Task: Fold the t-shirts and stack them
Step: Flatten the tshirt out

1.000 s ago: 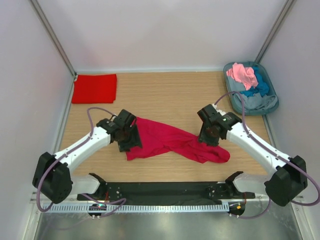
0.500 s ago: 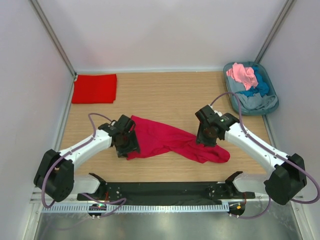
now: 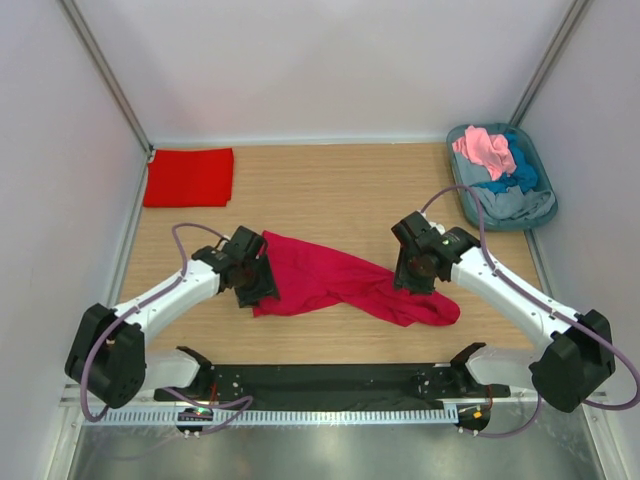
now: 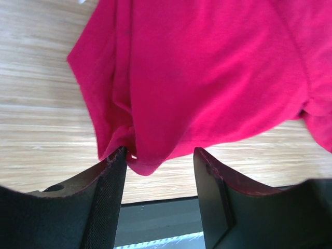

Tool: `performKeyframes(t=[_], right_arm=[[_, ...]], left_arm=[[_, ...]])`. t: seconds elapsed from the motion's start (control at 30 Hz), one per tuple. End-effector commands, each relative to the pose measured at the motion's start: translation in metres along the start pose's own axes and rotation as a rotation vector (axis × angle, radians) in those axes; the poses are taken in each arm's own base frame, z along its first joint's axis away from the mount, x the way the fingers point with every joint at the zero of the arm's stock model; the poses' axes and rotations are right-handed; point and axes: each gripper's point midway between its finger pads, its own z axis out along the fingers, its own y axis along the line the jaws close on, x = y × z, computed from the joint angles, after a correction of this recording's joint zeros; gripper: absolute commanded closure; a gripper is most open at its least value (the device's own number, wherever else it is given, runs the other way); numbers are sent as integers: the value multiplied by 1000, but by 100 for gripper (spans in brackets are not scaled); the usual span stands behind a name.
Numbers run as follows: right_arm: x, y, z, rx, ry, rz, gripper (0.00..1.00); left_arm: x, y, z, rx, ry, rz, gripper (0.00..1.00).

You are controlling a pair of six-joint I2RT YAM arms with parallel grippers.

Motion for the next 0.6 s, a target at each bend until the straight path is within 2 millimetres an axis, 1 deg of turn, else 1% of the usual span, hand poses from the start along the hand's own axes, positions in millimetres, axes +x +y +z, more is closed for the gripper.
performKeyframes(t=[0.0, 0.17, 0.33, 0.4, 0.57], right_arm=[[-4, -3, -5, 0, -31, -12, 56], [-3, -4, -4, 2, -28, -9, 57], [-2, -3, -4, 0, -29, -6, 56], [-2, -3, -4, 0, -27, -5, 56], [0, -4, -3, 1, -24, 1, 56]], left_arm=[[-13, -24, -13, 116, -57, -7, 46], [-17, -35, -24, 163, -69, -11, 46], [-17, -36, -23, 167, -69, -8, 45], [-16, -40, -24, 181, -58, -7, 45], [-14, -42, -29, 201, -55, -20, 46]])
